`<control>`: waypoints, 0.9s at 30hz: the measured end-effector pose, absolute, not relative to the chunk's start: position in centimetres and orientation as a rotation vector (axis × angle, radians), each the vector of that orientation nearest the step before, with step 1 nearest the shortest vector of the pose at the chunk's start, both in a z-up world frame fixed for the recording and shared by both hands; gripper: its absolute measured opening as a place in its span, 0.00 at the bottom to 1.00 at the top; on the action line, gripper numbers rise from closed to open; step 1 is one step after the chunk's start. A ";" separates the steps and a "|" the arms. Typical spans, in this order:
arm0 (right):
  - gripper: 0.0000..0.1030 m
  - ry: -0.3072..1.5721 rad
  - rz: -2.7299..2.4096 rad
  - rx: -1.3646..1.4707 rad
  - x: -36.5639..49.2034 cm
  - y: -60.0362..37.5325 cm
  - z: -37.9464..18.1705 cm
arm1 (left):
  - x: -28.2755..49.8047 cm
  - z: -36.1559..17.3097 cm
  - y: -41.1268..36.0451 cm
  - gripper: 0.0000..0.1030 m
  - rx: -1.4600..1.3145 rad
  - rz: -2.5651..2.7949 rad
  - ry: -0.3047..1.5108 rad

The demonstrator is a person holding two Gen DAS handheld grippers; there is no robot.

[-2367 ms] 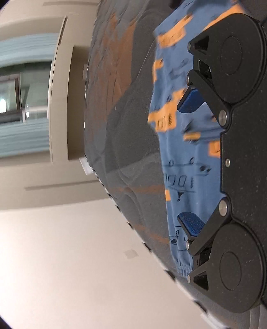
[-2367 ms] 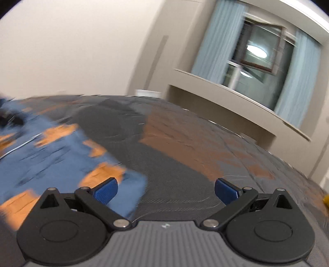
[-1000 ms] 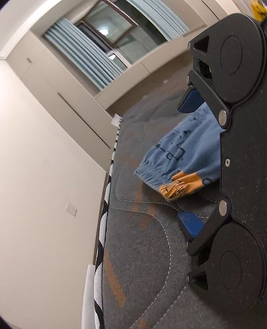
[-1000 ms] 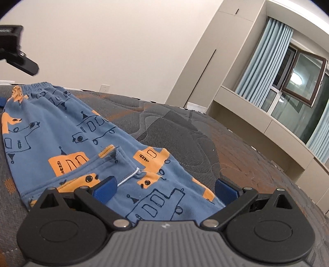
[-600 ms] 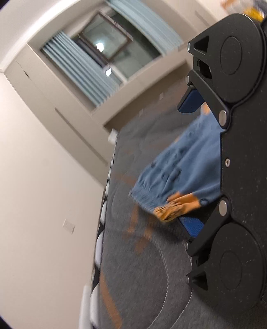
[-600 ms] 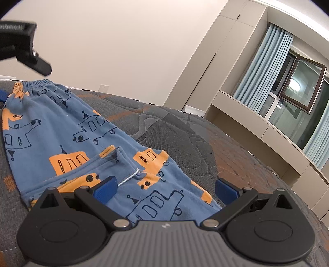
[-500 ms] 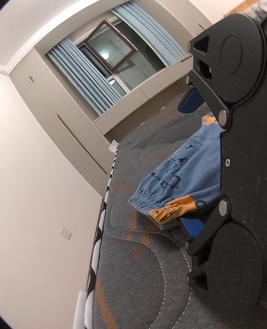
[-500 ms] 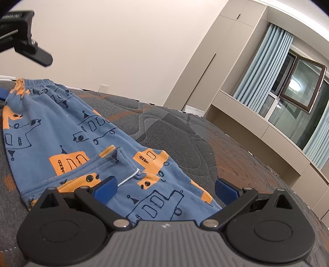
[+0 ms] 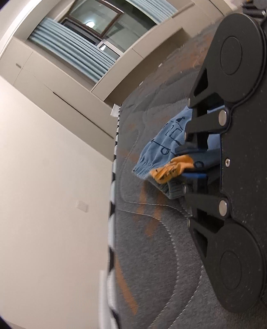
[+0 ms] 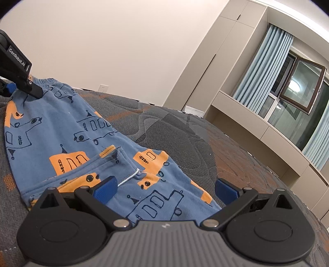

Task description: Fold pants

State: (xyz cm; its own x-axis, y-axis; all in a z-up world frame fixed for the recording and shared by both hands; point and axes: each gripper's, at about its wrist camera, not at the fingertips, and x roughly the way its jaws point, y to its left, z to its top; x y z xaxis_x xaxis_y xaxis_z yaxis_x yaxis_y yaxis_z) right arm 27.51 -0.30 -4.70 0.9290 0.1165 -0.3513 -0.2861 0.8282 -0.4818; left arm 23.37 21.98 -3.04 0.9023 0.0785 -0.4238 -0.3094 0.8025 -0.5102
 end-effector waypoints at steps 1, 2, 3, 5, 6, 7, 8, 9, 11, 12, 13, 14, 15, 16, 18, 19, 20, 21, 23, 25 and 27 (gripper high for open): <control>1.00 0.317 0.218 -0.556 27.5 -0.3 -4.7 | 23.4 -2.9 21.6 0.15 -0.582 0.222 0.392; 1.00 0.317 0.218 -0.556 27.5 -0.3 -4.7 | 23.2 -2.6 21.2 0.14 -0.557 0.229 0.385; 1.00 0.317 0.217 -0.556 27.5 -0.3 -4.7 | 23.2 -2.4 20.8 0.14 -0.528 0.234 0.378; 1.00 0.318 0.218 -0.556 27.5 -0.3 -4.7 | 22.9 -2.0 20.1 0.13 -0.484 0.239 0.370; 1.00 0.319 0.218 -0.555 27.5 -0.3 -4.7 | 22.8 -1.9 19.9 0.13 -0.471 0.240 0.367; 1.00 0.319 0.219 -0.555 27.5 -0.3 -4.7 | 22.8 -1.8 19.8 0.13 -0.467 0.237 0.365; 1.00 0.318 0.219 -0.555 27.5 -0.3 -4.7 | 22.7 -1.7 19.8 0.14 -0.469 0.236 0.365; 1.00 0.318 0.218 -0.556 27.5 -0.3 -4.7 | 22.7 -1.7 19.9 0.14 -0.476 0.235 0.368; 1.00 0.318 0.219 -0.555 27.5 -0.3 -4.7 | 22.7 -1.8 20.1 0.22 -0.490 0.234 0.385; 1.00 0.318 0.219 -0.555 27.5 -0.3 -4.7 | 22.6 -1.9 20.3 0.32 -0.498 0.235 0.395; 1.00 0.319 0.219 -0.554 27.5 -0.3 -4.7 | 22.5 -2.0 20.6 0.40 -0.508 0.237 0.404; 1.00 0.319 0.220 -0.553 27.5 -0.4 -4.7 | 22.4 -2.1 20.9 0.56 -0.523 0.238 0.411; 1.00 0.318 0.219 -0.554 27.5 -0.3 -4.7 | 22.2 -2.2 21.4 0.66 -0.546 0.237 0.416; 1.00 0.317 0.219 -0.555 27.5 -0.3 -4.7 | 22.0 -2.4 21.8 0.67 -0.570 0.236 0.417; 1.00 0.318 0.219 -0.554 27.5 -0.3 -4.7 | 21.7 -3.0 23.2 0.67 -0.648 0.209 0.436; 1.00 0.318 0.219 -0.554 27.5 -0.3 -4.7 | 21.7 -3.4 24.0 0.67 -0.699 0.192 0.444; 1.00 0.318 0.219 -0.554 27.5 -0.3 -4.7 | 21.8 -3.7 24.9 0.67 -0.753 0.178 0.437; 1.00 0.318 0.219 -0.554 27.5 -0.3 -4.7 | 22.1 -3.8 25.7 0.67 -0.785 0.170 0.440; 1.00 0.317 0.219 -0.554 27.5 -0.3 -4.7 | 23.5 -4.0 27.2 0.64 -0.813 0.149 0.474; 1.00 0.317 0.219 -0.554 27.5 -0.3 -4.7 | 24.8 -4.4 28.3 0.50 -0.825 0.146 0.500; 1.00 0.319 0.220 -0.552 27.6 -0.3 -4.7 | 25.3 -4.6 28.6 0.34 -0.823 0.158 0.508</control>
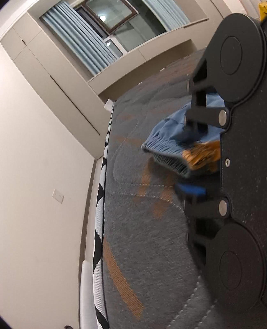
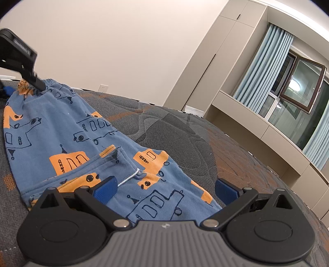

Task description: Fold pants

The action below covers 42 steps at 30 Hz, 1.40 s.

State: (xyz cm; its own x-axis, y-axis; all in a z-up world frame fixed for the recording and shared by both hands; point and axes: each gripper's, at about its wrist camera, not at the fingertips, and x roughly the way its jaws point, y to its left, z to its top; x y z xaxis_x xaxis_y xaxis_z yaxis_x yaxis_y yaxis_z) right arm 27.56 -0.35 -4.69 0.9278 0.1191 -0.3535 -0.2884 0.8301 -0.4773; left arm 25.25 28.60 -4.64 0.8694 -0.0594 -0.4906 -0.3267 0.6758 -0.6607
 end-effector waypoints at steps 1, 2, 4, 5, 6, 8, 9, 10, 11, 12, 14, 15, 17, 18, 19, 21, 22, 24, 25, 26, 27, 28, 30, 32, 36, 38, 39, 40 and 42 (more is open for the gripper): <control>1.00 0.320 0.221 -0.551 27.6 -0.3 -4.7 | 25.2 -4.7 28.5 0.32 -0.816 0.150 0.505; 1.00 0.321 0.221 -0.549 27.6 -0.4 -4.7 | 25.2 -4.6 28.3 0.28 -0.801 0.142 0.505; 1.00 0.322 0.222 -0.547 27.6 -0.4 -4.6 | 25.2 -4.6 28.2 0.22 -0.789 0.130 0.509; 1.00 0.321 0.222 -0.546 27.6 -0.4 -4.6 | 25.3 -4.7 28.3 0.20 -0.798 0.130 0.515; 1.00 0.321 0.222 -0.545 27.6 -0.4 -4.6 | 25.3 -4.7 28.4 0.18 -0.807 0.128 0.517; 1.00 0.318 0.221 -0.543 27.6 -0.5 -4.5 | 25.4 -4.1 28.5 0.16 -0.811 0.125 0.520; 1.00 0.314 0.223 -0.538 27.5 -0.5 -4.5 | 25.5 -3.5 28.6 0.16 -0.808 0.121 0.512; 1.00 0.311 0.228 -0.524 27.5 -0.8 -4.3 | 25.4 -2.8 28.5 0.16 -0.803 0.113 0.504; 1.00 0.305 0.238 -0.497 27.5 -1.2 -3.9 | 25.3 -2.2 28.4 0.16 -0.798 0.104 0.495; 1.00 0.295 0.250 -0.454 27.4 -1.9 -3.2 | 25.3 -1.4 28.1 0.16 -0.785 0.092 0.483; 1.00 0.283 0.263 -0.361 27.3 -3.6 -1.9 | 25.2 0.3 27.2 0.16 -0.737 0.077 0.467; 1.00 0.290 0.264 -0.323 27.4 -4.6 -1.2 | 25.2 1.0 26.6 0.16 -0.715 0.071 0.460; 1.00 0.315 0.254 -0.289 27.5 -6.6 -0.3 | 25.3 2.6 25.3 0.16 -0.677 0.045 0.445; 1.00 0.319 0.243 -0.293 27.3 -7.5 -0.2 | 25.4 3.4 24.4 0.16 -0.657 0.027 0.437; 1.00 0.322 0.228 -0.311 27.1 -8.6 -0.2 | 25.5 4.2 23.5 0.16 -0.635 0.009 0.430; 1.00 0.334 0.184 -0.349 26.5 -10.5 -0.7 | 25.6 5.8 21.4 0.16 -0.586 -0.032 0.415; 1.00 0.343 0.162 -0.356 26.2 -11.6 -0.9 | 25.6 6.6 20.1 0.16 -0.562 -0.057 0.408; 1.00 0.360 0.127 -0.348 25.7 -14.1 -1.4 | 25.5 7.9 17.3 0.16 -0.511 -0.111 0.396; 1.00 0.365 0.110 -0.340 25.4 -15.2 -1.6 | 25.4 8.5 15.8 0.16 -0.482 -0.139 0.392; 1.00 0.370 0.085 -0.331 25.2 -16.6 -1.8 | 25.3 9.0 14.2 0.16 -0.451 -0.167 0.391; 1.00 0.374 0.065 -0.321 25.0 -17.6 -2.0 | 25.2 9.4 12.4 0.16 -0.418 -0.197 0.391; 1.00 0.378 0.044 -0.304 24.9 -18.7 -2.1 | 25.2 9.7 10.7 0.16 -0.391 -0.223 0.392; 1.00 0.388 0.015 -0.250 24.8 -20.9 -2.3 | 25.3 9.9 7.5 0.16 -0.345 -0.276 0.403; 1.00 0.406 -0.003 -0.164 24.8 -23.1 -2.3 | 25.6 9.7 4.2 0.16 -0.298 -0.321 0.423; 1.00 0.428 0.011 0.009 24.6 -26.8 -2.0 | 25.7 7.8 -2.3 0.16 -0.191 -0.393 0.475; 1.00 0.438 0.004 0.048 24.3 -27.9 -2.0 | 25.8 6.0 -5.2 0.17 -0.132 -0.430 0.512; 1.00 0.446 0.008 0.068 24.2 -28.4 -2.1 | 25.8 5.0 -6.4 0.18 -0.102 -0.440 0.530; 1.00 0.452 0.009 0.090 24.2 -28.9 -2.1 | 25.7 3.8 -7.6 0.18 -0.069 -0.445 0.553; 1.00 0.459 0.014 0.139 24.1 -29.9 -2.1 | 25.8 1.5 -9.6 0.21 0.003 -0.450 0.606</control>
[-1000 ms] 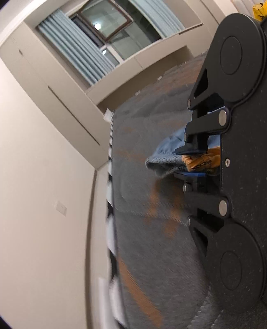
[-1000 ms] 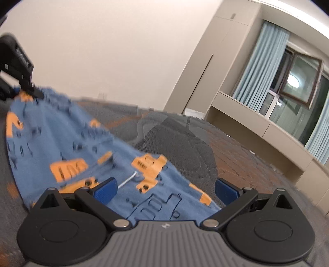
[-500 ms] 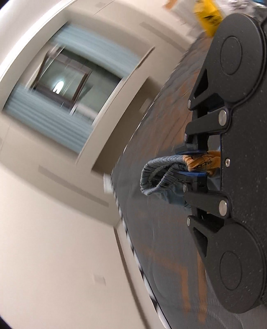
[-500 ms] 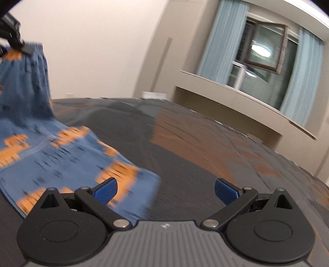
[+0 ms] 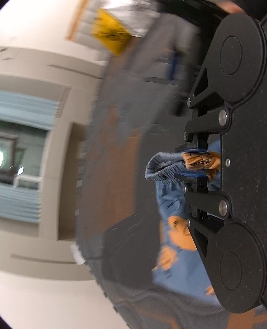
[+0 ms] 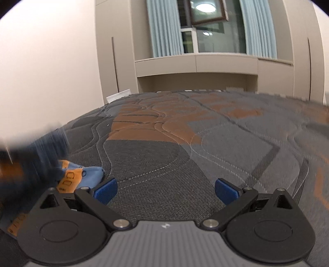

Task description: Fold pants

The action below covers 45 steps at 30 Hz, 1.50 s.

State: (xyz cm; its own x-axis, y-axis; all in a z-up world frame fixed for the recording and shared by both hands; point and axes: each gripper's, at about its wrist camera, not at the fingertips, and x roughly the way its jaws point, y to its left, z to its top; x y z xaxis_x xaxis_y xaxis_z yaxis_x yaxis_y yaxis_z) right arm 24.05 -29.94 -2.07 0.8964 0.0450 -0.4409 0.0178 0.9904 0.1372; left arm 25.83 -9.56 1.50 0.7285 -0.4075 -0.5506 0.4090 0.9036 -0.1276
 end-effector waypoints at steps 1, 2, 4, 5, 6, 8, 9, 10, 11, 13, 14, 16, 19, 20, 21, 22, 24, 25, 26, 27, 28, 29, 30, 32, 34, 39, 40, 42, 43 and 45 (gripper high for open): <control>1.00 0.463 0.013 0.159 24.0 -30.3 -2.1 | 25.8 0.4 -10.3 0.22 0.030 -0.451 0.631; 1.00 0.468 0.011 0.175 24.0 -30.5 -2.1 | 25.8 -0.6 -10.6 0.25 0.044 -0.451 0.654; 1.00 0.473 0.012 0.198 24.0 -30.7 -2.0 | 25.0 -1.3 -10.9 0.33 0.049 -0.452 0.621; 1.00 0.473 0.014 0.201 23.9 -30.8 -2.0 | 24.7 -1.2 -10.9 0.45 0.055 -0.452 0.607; 1.00 0.472 0.015 0.201 23.8 -30.8 -2.0 | 24.3 -0.9 -10.8 0.57 0.050 -0.458 0.601; 1.00 0.468 0.018 0.196 23.5 -30.7 -1.9 | 23.3 -0.2 -10.1 0.64 0.012 -0.463 0.579; 1.00 0.466 0.023 0.194 23.5 -30.5 -1.8 | 22.7 0.5 -9.4 0.66 -0.009 -0.456 0.565; 1.00 0.464 0.029 0.192 23.5 -30.4 -1.8 | 22.1 1.0 -8.7 0.68 -0.026 -0.449 0.552; 1.00 0.463 0.035 0.190 23.3 -30.4 -1.8 | 21.4 1.6 -7.6 0.75 -0.048 -0.431 0.532; 1.00 0.459 0.047 0.181 23.3 -29.9 -1.7 | 20.4 2.8 -5.7 0.88 -0.083 -0.370 0.491; 1.00 0.460 0.054 0.176 23.3 -29.6 -1.6 | 20.0 3.1 -4.3 0.94 -0.101 -0.319 0.468; 1.00 0.465 0.080 0.165 23.1 -28.9 -1.5 | 19.7 3.4 -2.0 0.99 -0.129 -0.226 0.440; 1.00 0.478 0.147 0.164 22.7 -27.2 -1.4 | 20.6 2.9 1.3 0.99 -0.162 -0.062 0.445; 1.00 0.487 0.169 0.166 22.6 -26.5 -1.4 | 21.0 2.5 2.2 0.99 -0.176 -0.012 0.451; 1.00 0.502 0.191 0.164 22.5 -25.7 -1.5 | 21.2 2.2 2.9 0.99 -0.189 0.025 0.463; 1.00 0.521 0.204 0.159 22.5 -24.8 -1.4 | 21.5 1.8 3.5 0.99 -0.202 0.048 0.479; 1.00 0.548 0.208 0.152 22.6 -23.2 -1.1 | 22.0 1.1 4.2 0.99 -0.238 0.055 0.511; 1.00 0.552 0.205 0.157 22.7 -22.6 -0.8 | 22.3 0.7 4.4 0.99 -0.255 0.050 0.530; 1.00 0.557 0.202 0.168 22.9 -21.9 -0.5 | 22.7 0.3 4.5 0.99 -0.262 0.043 0.550; 1.00 0.563 0.188 0.192 23.2 -21.4 -0.1 | 22.9 -0.1 4.6 0.99 -0.263 0.035 0.572; 1.00 0.574 0.168 0.226 23.6 -21.1 0.3 | 23.1 -0.5 4.7 0.99 -0.261 0.029 0.593; 1.00 0.598 0.154 0.261 24.0 -20.5 0.7 | 23.1 -0.9 4.9 0.99 -0.259 0.027 0.610; 1.00 0.625 0.155 0.268 24.5 -20.0 0.7 | 23.1 -1.4 5.0 0.99 -0.259 0.026 0.627; 1.00 0.679 0.147 0.214 24.9 -18.5 0.6 | 22.6 -2.2 5.3 0.99 -0.253 0.006 0.633; 1.00 0.700 0.085 0.114 24.5 -17.6 -0.2 | 21.2 -2.6 5.4 0.99 -0.214 -0.014 0.624; 0.99 0.693 0.077 0.111 21.0 -19.7 -1.9 | 19.5 -3.0 6.1 0.99 -0.172 -0.066 0.636; 0.99 0.687 0.079 0.124 20.4 -20.0 -1.8 | 19.3 -3.0 6.1 0.99 -0.160 -0.070 0.637; 1.00 0.668 0.093 0.134 19.6 -20.4 -1.8 | 19.0 -3.0 6.2 0.99 -0.154 -0.079 0.635; 1.00 0.652 0.103 0.135 19.1 -20.4 -1.8 | 18.8 -2.8 6.4 0.99 -0.163 -0.087 0.631; 1.00 0.625 0.121 0.154 18.5 -20.8 -1.4 | 18.7 -2.1 7.1 0.99 -0.206 -0.102 0.615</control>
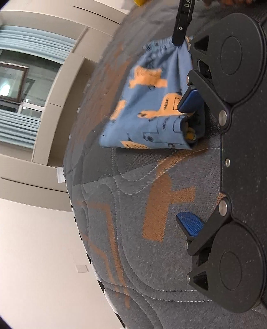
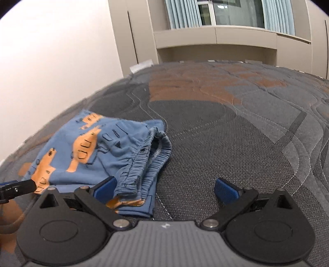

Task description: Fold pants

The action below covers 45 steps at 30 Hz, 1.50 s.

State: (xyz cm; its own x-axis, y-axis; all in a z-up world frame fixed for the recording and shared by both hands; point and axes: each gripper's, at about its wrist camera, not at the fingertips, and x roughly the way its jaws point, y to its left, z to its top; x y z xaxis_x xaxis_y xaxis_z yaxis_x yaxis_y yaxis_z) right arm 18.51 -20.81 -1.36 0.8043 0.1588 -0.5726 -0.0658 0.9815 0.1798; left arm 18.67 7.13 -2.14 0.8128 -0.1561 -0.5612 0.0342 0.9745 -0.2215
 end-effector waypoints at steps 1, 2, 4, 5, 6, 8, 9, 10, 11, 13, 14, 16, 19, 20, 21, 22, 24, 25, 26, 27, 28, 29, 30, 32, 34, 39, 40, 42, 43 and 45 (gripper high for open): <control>1.00 0.605 0.131 0.170 18.3 -21.2 -0.9 | 18.7 -1.7 7.5 0.99 -0.236 -0.109 0.594; 1.00 0.577 0.142 0.181 18.4 -21.4 -0.4 | 18.9 -1.1 7.8 0.99 -0.257 -0.116 0.569; 1.00 0.531 0.143 0.172 19.0 -21.7 0.8 | 20.2 0.1 7.5 0.99 -0.246 -0.113 0.541; 1.00 0.525 0.135 0.152 19.7 -21.5 1.3 | 21.0 0.6 7.1 0.99 -0.225 -0.110 0.533; 1.00 0.522 0.131 0.129 20.7 -21.3 1.5 | 22.2 1.1 6.4 0.99 -0.192 -0.116 0.529; 1.00 0.557 0.128 0.091 23.1 -20.8 1.3 | 25.2 1.2 5.2 0.99 -0.140 -0.123 0.581; 1.00 0.582 0.134 0.080 24.1 -20.6 1.1 | 26.7 0.9 4.6 0.99 -0.126 -0.124 0.613; 1.00 0.593 0.147 0.073 24.9 -20.5 0.9 | 28.1 0.6 4.1 0.99 -0.107 -0.135 0.638; 1.00 0.596 0.160 0.064 25.4 -20.4 0.6 | 29.4 0.2 3.7 0.99 -0.078 -0.134 0.657; 1.00 0.595 0.142 0.045 26.2 -20.5 -0.2 | 31.4 -0.8 3.1 1.00 -0.009 -0.102 0.678; 1.00 0.596 0.120 0.041 26.3 -20.8 -0.7 | 32.1 -1.3 3.2 1.00 -0.009 -0.127 0.694; 1.00 0.602 0.110 0.093 26.7 -22.5 -1.8 | 32.8 -2.5 3.7 1.00 -0.056 -0.146 0.727; 1.00 0.574 0.122 0.226 26.5 -24.8 -1.6 | 32.0 -2.6 4.0 1.00 -0.078 -0.144 0.698; 1.00 0.555 0.116 0.241 26.1 -25.1 -1.5 | 31.5 -2.3 4.1 0.99 -0.082 -0.141 0.688; 1.00 0.528 0.105 0.236 25.6 -24.9 -1.2 | 30.9 -1.9 4.3 0.99 -0.089 -0.139 0.674; 1.00 0.499 0.109 0.218 25.3 -24.7 -0.9 | 30.2 -1.5 4.5 0.99 -0.096 -0.139 0.664; 1.00 0.441 0.144 0.150 24.2 -23.2 -0.1 | 28.9 -1.3 4.9 0.99 -0.095 -0.147 0.660; 1.00 0.420 0.156 0.106 23.8 -22.3 0.2 | 28.3 -1.4 5.1 0.99 -0.086 -0.146 0.665; 1.00 0.404 0.165 0.039 23.2 -20.9 0.4 | 27.7 -1.6 5.3 0.99 -0.079 -0.144 0.673; 1.00 0.403 0.170 -0.025 22.9 -19.7 0.4 | 27.2 -1.7 5.5 0.99 -0.081 -0.145 0.675; 1.00 0.413 0.167 -0.099 22.8 -18.3 0.1 | 26.7 -1.8 5.8 0.99 -0.085 -0.146 0.673; 1.00 0.430 0.150 -0.179 22.7 -17.0 -0.2 | 26.4 -1.8 6.0 0.99 -0.090 -0.144 0.670; 1.00 0.454 0.117 -0.262 22.6 -15.8 -0.8 | 26.0 -2.0 6.3 0.99 -0.094 -0.144 0.663; 1.00 0.468 0.071 -0.331 22.2 -14.9 -1.7 | 25.4 -2.6 6.8 1.00 -0.104 -0.163 0.648; 1.00 0.474 0.075 -0.283 22.3 -15.4 -1.5 | 25.1 -3.0 7.3 1.00 -0.124 -0.172 0.635; 1.00 0.370 0.096 -0.220 21.6 -16.0 -0.1 | 24.9 -3.2 7.7 1.00 -0.150 -0.180 0.623; 1.00 0.344 0.107 -0.232 21.8 -15.7 0.3 | 24.9 -3.2 7.7 1.00 -0.151 -0.180 0.622; 1.00 0.317 0.131 -0.279 22.7 -14.6 0.6 | 24.7 -3.2 7.6 1.00 -0.154 -0.181 0.619; 1.00 0.318 0.134 -0.305 23.7 -14.1 0.4 | 24.7 -3.3 7.6 0.99 -0.155 -0.182 0.618; 1.00 0.364 0.099 -0.352 25.7 -13.1 -0.4 | 24.7 -3.3 7.7 1.00 -0.157 -0.183 0.618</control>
